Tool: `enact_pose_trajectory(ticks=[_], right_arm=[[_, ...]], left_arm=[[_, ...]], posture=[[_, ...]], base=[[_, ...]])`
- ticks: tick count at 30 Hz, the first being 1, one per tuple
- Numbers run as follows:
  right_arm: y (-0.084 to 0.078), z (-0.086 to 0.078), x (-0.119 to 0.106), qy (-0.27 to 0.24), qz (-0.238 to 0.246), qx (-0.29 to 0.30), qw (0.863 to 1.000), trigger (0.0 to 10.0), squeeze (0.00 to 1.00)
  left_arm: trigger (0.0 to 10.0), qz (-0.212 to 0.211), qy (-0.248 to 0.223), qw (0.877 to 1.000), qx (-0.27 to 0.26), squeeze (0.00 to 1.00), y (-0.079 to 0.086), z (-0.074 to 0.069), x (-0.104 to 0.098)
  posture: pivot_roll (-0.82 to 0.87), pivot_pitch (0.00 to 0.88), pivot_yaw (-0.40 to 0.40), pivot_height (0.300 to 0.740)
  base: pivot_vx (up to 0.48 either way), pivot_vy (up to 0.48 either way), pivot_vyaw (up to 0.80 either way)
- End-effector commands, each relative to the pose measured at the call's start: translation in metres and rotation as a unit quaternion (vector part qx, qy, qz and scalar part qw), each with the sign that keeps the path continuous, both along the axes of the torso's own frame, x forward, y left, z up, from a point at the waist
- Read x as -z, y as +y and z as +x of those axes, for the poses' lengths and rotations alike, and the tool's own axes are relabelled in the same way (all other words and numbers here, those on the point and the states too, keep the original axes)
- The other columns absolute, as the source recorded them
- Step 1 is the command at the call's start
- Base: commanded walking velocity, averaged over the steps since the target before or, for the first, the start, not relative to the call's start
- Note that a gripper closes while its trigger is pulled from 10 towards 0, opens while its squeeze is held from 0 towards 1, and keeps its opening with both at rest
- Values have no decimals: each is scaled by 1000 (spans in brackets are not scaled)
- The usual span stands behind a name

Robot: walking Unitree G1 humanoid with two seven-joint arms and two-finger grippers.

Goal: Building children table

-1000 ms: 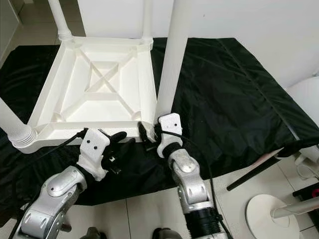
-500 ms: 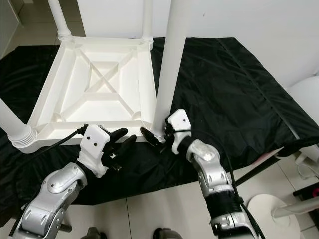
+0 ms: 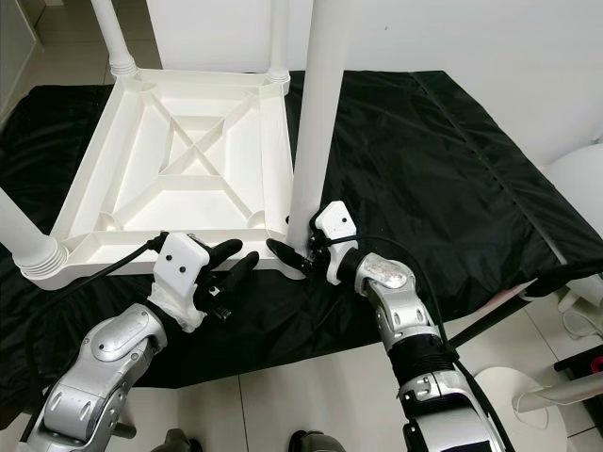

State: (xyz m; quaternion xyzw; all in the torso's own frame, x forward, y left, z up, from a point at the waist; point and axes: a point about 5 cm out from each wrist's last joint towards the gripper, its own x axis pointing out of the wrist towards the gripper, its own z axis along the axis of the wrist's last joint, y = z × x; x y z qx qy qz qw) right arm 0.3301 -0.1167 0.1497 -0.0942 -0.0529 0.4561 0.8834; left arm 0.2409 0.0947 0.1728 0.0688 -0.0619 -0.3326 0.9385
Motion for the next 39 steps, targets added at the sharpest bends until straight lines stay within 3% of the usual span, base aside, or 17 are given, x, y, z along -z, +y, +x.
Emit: enact_pose_trajectory(ticks=[1, 6, 7, 10, 13, 14, 20, 21, 24, 28, 31, 35, 36, 39], right_arm=[[1, -3, 10, 19, -12, -15, 1000, 6392, 0], [0, -3, 11, 23, -8, -9, 1000, 6392, 0], [-3, -2, 8, 40, 34, 25, 998, 10000, 0], [-4, -2, 7, 37, 46, 57, 997, 10000, 0], [-5, -2, 7, 18, 66, 163, 984, 10000, 0], [-5, -2, 7, 18, 66, 163, 984, 10000, 0], [3, -17, 15, 39, 97, 307, 946, 10000, 0], [3, -17, 15, 39, 97, 307, 946, 10000, 0], [19, -21, 11, 50, 119, 348, 929, 10000, 0], [31, -24, 6, 51, 125, 364, 922, 10000, 0], [40, -25, -1, 34, 127, 356, 925, 10000, 0], [40, -29, -8, 35, 146, 339, 929, 10000, 0], [42, -33, -10, 38, 165, 324, 931, 10000, 1000], [44, -38, -16, 29, 178, 306, 935, 10000, 1000]], left_arm=[[10000, 0, 9, 1000, -22, 0, 1, 0, 4], [10000, 0, 9, 1000, -22, 0, 1, 0, 4], [10000, 0, 11, 1000, -24, 0, 1, 1, 6], [10000, 0, 12, 1000, -25, 0, 1, 1, 6], [10000, -1, 12, 1000, -27, 0, 1, 0, 7], [10000, -1, 12, 1000, -27, 0, 1, 0, 7], [10000, -2, 15, 1000, -26, 0, 0, -2, 8], [10000, -2, 15, 1000, -26, 0, 0, -2, 8], [10000, -3, 16, 999, -28, 0, 0, -1, 8], [10000, -4, 16, 999, -30, 0, 0, 0, 8], [10000, -7, 17, 999, -28, 0, -1, -1, 8], [10000, -10, 18, 1000, -20, 0, -4, -2, 8], [10000, -8, 17, 1000, -18, 0, -5, -2, 8], [10000, -2, 15, 1000, -14, 0, -3, -1, 8]], posture=[[-3, 123, -42, 740], [-5, 125, -44, 740], [-9, 127, -48, 740], [-9, 127, -49, 740], [-12, 130, -48, 740], [-12, 130, -48, 740], [-14, 133, -51, 740], [-14, 133, -51, 740], [-15, 132, -54, 740], [-12, 130, -54, 740], [-14, 123, -51, 740], [-20, 113, -44, 740], [-20, 111, -42, 740], [-23, 108, -39, 740]], base=[[0, 0, 0], [0, 0, 0], [0, 0, 0], [0, 0, 0], [0, 0, 0], [0, 0, 0], [0, 0, 0], [0, 0, 0], [0, 0, 0], [0, 0, 0], [0, 0, 0], [0, 0, 0], [0, 0, 0], [0, 0, 0]])
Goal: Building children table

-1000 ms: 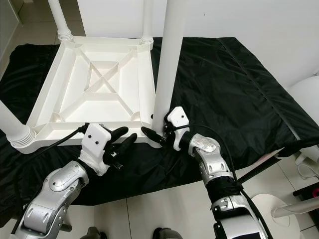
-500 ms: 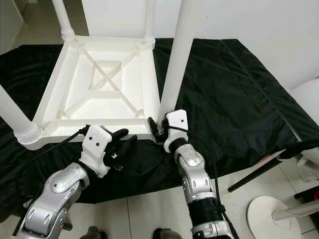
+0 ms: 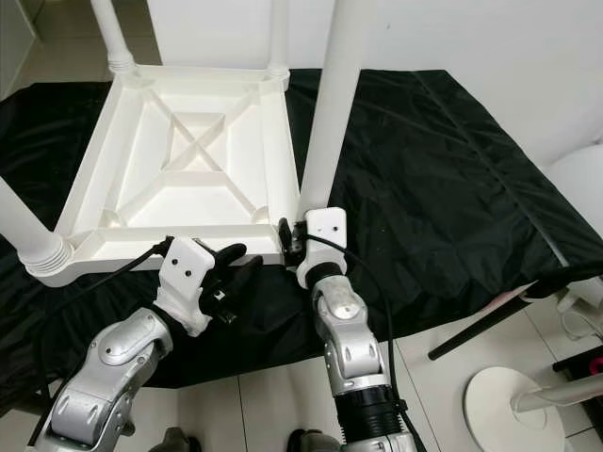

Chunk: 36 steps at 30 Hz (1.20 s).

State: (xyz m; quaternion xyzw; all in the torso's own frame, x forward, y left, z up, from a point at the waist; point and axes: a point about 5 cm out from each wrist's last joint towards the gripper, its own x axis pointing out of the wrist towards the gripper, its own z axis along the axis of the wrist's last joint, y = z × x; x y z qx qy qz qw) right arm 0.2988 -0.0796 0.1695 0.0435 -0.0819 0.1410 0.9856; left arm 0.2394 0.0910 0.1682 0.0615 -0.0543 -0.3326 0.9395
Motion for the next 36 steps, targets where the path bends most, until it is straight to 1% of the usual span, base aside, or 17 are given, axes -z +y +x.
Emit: enact_pose_trajectory(ticks=[1, 4, 5, 7, 9, 13, 14, 16, 18, 20, 22, 25, 27, 28, 31, 32, 36], right_arm=[[6, -7, 3, 10, 16, -8, 1000, 10000, 1000], [3, -9, -1, -4, 12, -26, 1000, 10000, 1000], [1, -10, -3, -12, 8, -44, 999, 10000, 0], [-7, -13, -6, -32, -10, -85, 996, 10000, 0], [-15, -11, -2, -20, -33, -122, 992, 10000, 0], [-29, -5, 3, -15, -68, -155, 986, 10000, 0], [-29, -5, 3, -15, -68, -155, 986, 10000, 0], [-38, 2, 7, -8, -97, -185, 978, 10000, 0], [-42, 6, 9, -7, -112, -194, 975, 10000, 0], [-43, 9, 11, -7, -125, -203, 971, 10000, 0], [-43, 14, 13, -5, -147, -236, 961, 10000, 0], [-39, 18, 16, -3, -158, -263, 952, 10000, 0], [-38, 20, 17, -3, -161, -268, 950, 10000, 0], [-37, 20, 17, -3, -164, -272, 948, 6824, 0], [-35, 22, 18, -3, -169, -281, 945, 6824, 0], [-34, 24, 19, 0, -173, -291, 941, 0, 0], [-32, 28, 21, 0, -181, -304, 935, 0, 0]], left_arm=[[10000, 3, 6, 1000, -13, 0, 1, 1, 3], [10000, 8, 5, 1000, -14, 0, 3, 2, 3], [10000, 7, 5, 1000, -14, 0, 4, 2, 3], [10000, 6, 5, 1000, -16, 0, 4, 2, 3], [10000, 6, 4, 1000, -16, 0, 2, 2, 3], [10000, 2, 3, 1000, -17, 0, 0, 2, 2], [10000, 2, 3, 1000, -17, 0, 0, 2, 2], [10000, 1, 4, 1000, -17, 0, 0, 1, 3], [10000, 1, 5, 1000, -18, 0, 1, 1, 3], [10000, 2, 5, 1000, -18, 0, 1, 1, 2], [10000, 5, 5, 1000, -18, 0, 3, 2, 2], [10000, 7, 5, 1000, -15, 0, 2, 2, 3], [10000, 8, 5, 1000, -14, 0, 2, 2, 3], [10000, 8, 5, 1000, -14, 0, 2, 2, 3], [10000, 8, 5, 1000, -13, 0, 1, 2, 2], [10000, 9, 4, 1000, -11, 0, 0, 3, 2], [10000, 11, 5, 1000, -4, 0, -1, 2, 2]], posture=[[-23, 108, -39, 740], [-22, 109, -39, 740], [-22, 108, -39, 740], [-23, 107, -41, 740], [-18, 102, -46, 740], [-16, 98, -48, 740], [-16, 98, -48, 740], [-13, 98, -51, 740], [-8, 96, -52, 740], [-4, 98, -53, 740], [-3, 98, -52, 740], [-5, 100, -47, 740], [-5, 101, -45, 740], [-5, 101, -45, 740], [-6, 102, -42, 740], [-4, 102, -42, 740], [-2, 104, -44, 740]], base=[[0, 0, 0], [0, 0, 0], [0, 0, 0], [0, 0, 0], [0, 0, 0], [0, 0, 0], [0, 0, 0], [0, 0, 0], [0, 0, 0], [0, 0, 0], [0, 0, 0], [0, 0, 0], [0, 0, 0], [0, 0, 0], [0, 0, 0], [0, 0, 0], [0, 0, 0]])
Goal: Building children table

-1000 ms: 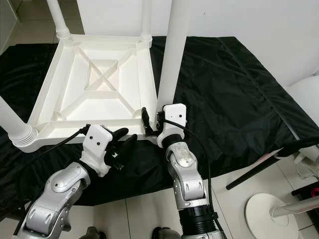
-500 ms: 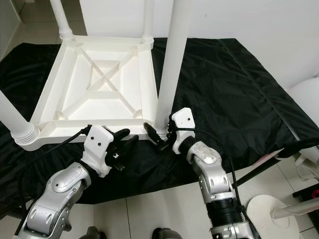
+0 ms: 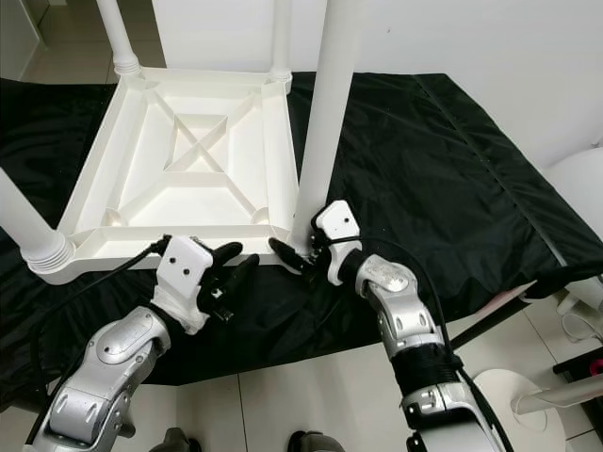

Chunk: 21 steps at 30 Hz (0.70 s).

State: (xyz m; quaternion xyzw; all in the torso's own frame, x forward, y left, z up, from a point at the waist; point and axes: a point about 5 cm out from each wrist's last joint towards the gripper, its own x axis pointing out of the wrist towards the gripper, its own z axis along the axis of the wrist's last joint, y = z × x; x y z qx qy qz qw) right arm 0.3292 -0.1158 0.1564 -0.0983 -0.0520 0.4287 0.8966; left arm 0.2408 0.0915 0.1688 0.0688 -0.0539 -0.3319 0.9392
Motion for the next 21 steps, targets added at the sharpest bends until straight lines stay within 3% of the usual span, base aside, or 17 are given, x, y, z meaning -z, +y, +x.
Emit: enact_pose_trajectory(ticks=[1, 8, 9, 15, 21], right_arm=[[2, -1, 9, 9, -26, -21, 999, 0, 0], [-3, 1, 14, 16, -33, -20, 999, 0, 0], [-4, 2, 16, 19, -33, -9, 999, 10000, 0], [-5, 3, 21, 34, -26, 42, 998, 10000, 0], [4, -5, 25, 43, -9, 73, 996, 10000, 0]], left_arm=[[10000, 4, 10, 1000, 2, 0, -2, 0, 3], [10000, 4, 30, 999, 17, 0, -2, -4, 7], [10000, 6, 32, 999, 15, 0, -2, -3, 9], [10000, 3, 41, 999, 7, 0, -2, -1, 10], [10000, 1, 40, 999, 7, 0, -3, -1, 10]], posture=[[2, 106, -45, 740], [5, 106, -47, 740], [4, 110, -48, 740], [-3, 112, -48, 740], [-3, 115, -51, 740]], base=[[0, 0, 0], [0, 0, 0], [0, 0, 0], [0, 0, 0], [0, 0, 0]])
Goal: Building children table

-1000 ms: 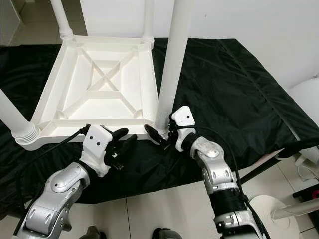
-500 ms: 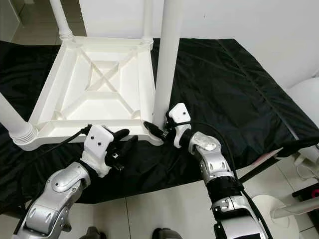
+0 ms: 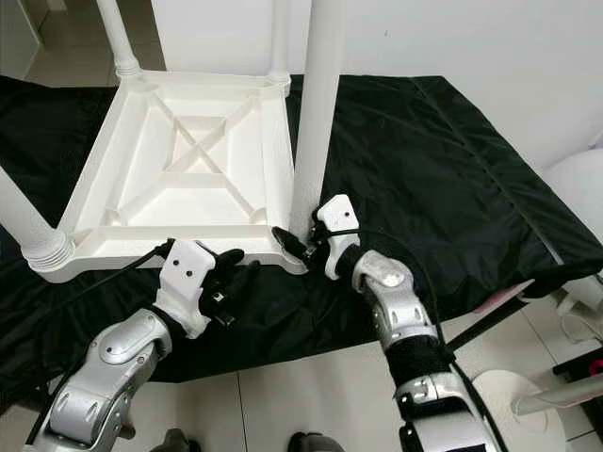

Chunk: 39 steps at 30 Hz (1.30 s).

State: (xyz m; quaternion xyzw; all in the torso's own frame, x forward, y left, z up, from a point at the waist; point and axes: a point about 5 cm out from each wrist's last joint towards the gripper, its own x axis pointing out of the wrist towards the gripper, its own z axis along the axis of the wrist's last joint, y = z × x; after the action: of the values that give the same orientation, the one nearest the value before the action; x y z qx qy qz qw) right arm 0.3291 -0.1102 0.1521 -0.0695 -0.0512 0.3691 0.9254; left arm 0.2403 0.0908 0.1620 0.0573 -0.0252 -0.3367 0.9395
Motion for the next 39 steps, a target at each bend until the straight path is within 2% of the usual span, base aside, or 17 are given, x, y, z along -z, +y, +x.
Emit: enact_pose_trajectory(ticks=[1, 3, 5, 7, 8, 9, 11, 14, 15, 20, 24, 25, 30, 34, 35, 38, 39], right_arm=[[4, -9, 21, 42, -22, 23, 999, 10000, 0], [10, -13, 22, 45, -12, 42, 998, 10000, 0], [17, -16, 27, 71, 2, 90, 993, 10000, 0], [17, -16, 27, 71, 2, 90, 993, 10000, 0], [24, -19, 29, 70, 21, 138, 988, 10000, 0], [24, -19, 29, 70, 21, 138, 988, 10000, 0], [30, -21, 30, 67, 47, 206, 975, 10000, 0], [31, -22, 31, 68, 52, 227, 970, 10000, 0], [35, -23, 31, 78, 62, 248, 963, 10000, 0], [39, -26, 30, 86, 66, 246, 963, 10000, 0], [37, -28, 24, 73, 70, 241, 965, 10000, 0], [37, -28, 23, 75, 74, 230, 967, 10000, 1000], [36, -30, 17, 63, 67, 193, 977, 10000, 1000], [21, -29, 14, 44, 37, 157, 986, 10000, 984], [15, -28, 14, 41, 27, 143, 989, 10000, 184], [12, -28, 13, 40, 21, 134, 990, 10000, 184], [9, -27, 12, 34, 13, 122, 992, 10000, 0]], left_arm=[[10000, 2, 8, 1000, 5, 0, -3, -1, 3], [10000, 2, 7, 1000, 6, 0, -4, -1, 4], [10000, 2, 7, 1000, 8, 0, -5, -1, 4], [10000, 2, 7, 1000, 8, 0, -5, -1, 4], [10000, 3, 7, 1000, 10, 0, -6, -1, 4], [10000, 3, 7, 1000, 10, 0, -6, -1, 4], [10000, 4, 6, 1000, 12, 0, -6, -1, 4], [10000, 4, 5, 1000, 13, 0, -6, -1, 4], [10000, 4, 5, 1000, 11, 0, -6, -1, 3], [10000, 4, 5, 1000, 10, 0, -5, -2, 3], [10000, 2, 6, 1000, 11, 0, -7, -2, 4], [10000, 3, 4, 1000, 10, 0, -7, -1, 4], [10000, 4, 1, 1000, 9, 0, -5, 1, 2], [10000, 7, -1, 1000, 8, 0, -4, 3, 2], [10000, 7, -2, 1000, 8, 0, -4, 3, 1], [10000, 7, -3, 1000, 8, 0, -5, 4, 1], [10000, 7, -3, 1000, 8, 0, -5, 4, 1]], posture=[[-4, 114, -53, 740], [-7, 113, -52, 740], [-9, 111, -51, 740], [-9, 111, -51, 740], [-13, 106, -50, 740], [-13, 106, -50, 740], [-8, 101, -55, 740], [-8, 101, -55, 740], [-1, 98, -59, 740], [-1, 98, -59, 740], [-6, 89, -58, 740], [-7, 88, -58, 740], [-12, 82, -58, 740], [-16, 75, -57, 740], [-16, 74, -56, 740], [-16, 74, -56, 740], [-17, 73, -54, 740]], base=[[0, 0, 0], [0, 0, 0], [0, 0, 0], [0, 0, 0], [0, 0, 0], [0, 0, 0], [0, 0, 0], [0, 0, 0], [0, 0, 0], [0, 0, 0], [0, 0, 0], [0, 0, 0], [0, 0, 0], [0, 0, 0], [0, 0, 0], [0, 0, 0], [0, 0, 0]])
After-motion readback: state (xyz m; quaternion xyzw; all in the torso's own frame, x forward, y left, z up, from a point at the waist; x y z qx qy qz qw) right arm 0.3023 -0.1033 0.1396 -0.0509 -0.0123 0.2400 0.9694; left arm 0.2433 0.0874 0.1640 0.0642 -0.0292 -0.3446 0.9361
